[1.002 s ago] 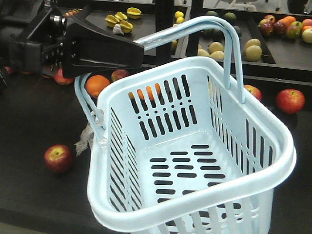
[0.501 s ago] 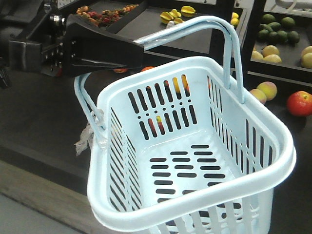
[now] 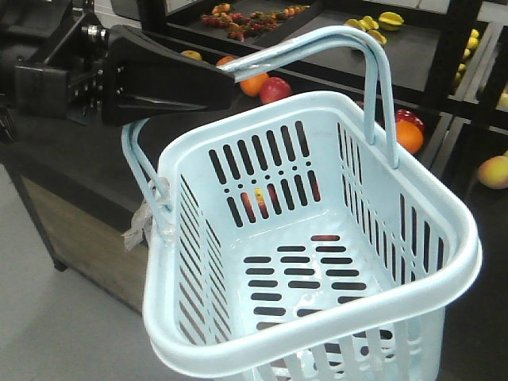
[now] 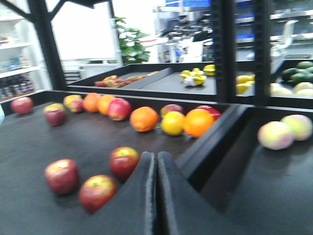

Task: Pick three apples into basket with both arms
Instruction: 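Hold the basket up in the left gripper while the base turns away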

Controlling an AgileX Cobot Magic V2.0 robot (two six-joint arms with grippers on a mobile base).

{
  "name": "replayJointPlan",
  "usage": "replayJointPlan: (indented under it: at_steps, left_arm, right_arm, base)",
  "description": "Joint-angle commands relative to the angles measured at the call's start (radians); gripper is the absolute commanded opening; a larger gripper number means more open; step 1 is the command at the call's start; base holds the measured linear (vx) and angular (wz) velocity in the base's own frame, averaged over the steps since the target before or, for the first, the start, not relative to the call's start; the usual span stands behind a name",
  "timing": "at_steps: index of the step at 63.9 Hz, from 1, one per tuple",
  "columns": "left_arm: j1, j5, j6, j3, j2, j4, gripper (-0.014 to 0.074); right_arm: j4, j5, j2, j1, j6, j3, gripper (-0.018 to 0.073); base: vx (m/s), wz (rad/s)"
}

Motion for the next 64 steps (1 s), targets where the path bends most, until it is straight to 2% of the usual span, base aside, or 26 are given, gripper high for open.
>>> replayJointPlan:
  at_steps: [1,64]
  left_arm:
    - [-0.001,-0.116,-0.013,-0.025,-0.036,0.000,-0.0008]
    - [-0.001,-0.116,-0.013,-0.025,-0.036,0.000,-0.0007]
  right_arm:
    - [-0.009,-0.068,-0.011,-0.007,-0.010,0.013,-0.0004]
    - [-0.009,-0.068,-0.011,-0.007,-0.010,0.013,-0.0004]
  base:
    - [-0.10,0.40]
    - [-0.12,0.49]
